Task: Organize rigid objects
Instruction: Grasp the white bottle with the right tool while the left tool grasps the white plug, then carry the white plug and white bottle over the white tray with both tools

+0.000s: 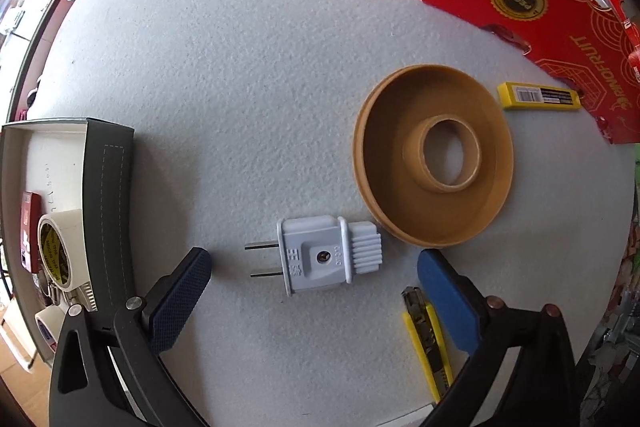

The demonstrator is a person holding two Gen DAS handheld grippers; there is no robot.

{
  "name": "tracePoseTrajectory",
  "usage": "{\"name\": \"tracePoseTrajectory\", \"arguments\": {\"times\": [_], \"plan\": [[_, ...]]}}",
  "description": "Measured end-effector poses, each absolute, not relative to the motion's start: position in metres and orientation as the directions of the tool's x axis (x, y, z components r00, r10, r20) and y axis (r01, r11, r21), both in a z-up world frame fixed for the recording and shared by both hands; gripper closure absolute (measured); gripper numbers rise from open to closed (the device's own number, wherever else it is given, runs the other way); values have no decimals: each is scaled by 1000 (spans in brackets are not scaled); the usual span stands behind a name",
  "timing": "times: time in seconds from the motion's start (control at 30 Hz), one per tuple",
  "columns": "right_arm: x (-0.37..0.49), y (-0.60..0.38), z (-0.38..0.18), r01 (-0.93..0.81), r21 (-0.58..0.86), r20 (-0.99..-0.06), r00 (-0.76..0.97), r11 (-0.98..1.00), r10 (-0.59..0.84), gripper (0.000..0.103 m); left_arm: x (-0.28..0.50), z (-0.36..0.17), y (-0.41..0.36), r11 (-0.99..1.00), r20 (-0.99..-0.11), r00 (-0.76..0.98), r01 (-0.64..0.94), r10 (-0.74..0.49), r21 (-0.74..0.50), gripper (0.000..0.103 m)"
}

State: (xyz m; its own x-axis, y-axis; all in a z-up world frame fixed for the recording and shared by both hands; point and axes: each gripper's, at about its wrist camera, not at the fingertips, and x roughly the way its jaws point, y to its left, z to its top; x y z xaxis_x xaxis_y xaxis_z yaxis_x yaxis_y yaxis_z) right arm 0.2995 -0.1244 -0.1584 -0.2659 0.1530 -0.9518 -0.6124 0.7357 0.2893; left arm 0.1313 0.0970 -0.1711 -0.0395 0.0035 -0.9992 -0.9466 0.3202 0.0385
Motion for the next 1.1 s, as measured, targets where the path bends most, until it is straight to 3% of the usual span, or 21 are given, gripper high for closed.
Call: {"name": "tracePoseTrajectory", "arguments": {"times": [0.07, 0.17, 0.87, 1.1], "plan": [[292, -118, -153, -611, 292, -951, -264, 736, 158, 34, 136, -167, 96, 351, -999, -31, -936, 24, 37, 12], [289, -127, -148, -610, 295, -951, -262, 736, 164, 34, 144, -158, 90, 434, -999, -7, -900, 50, 28, 42], [191, -79, -126, -797, 257, -962, -265, 546, 66, 34, 70, -112, -32, 721, -981, 159, -666, -115, -192, 41], [148, -62, -117, -857, 221, -973, -223, 466, 51, 34, 36, -92, -21, 725, -975, 184, -653, -128, -218, 41]]}}
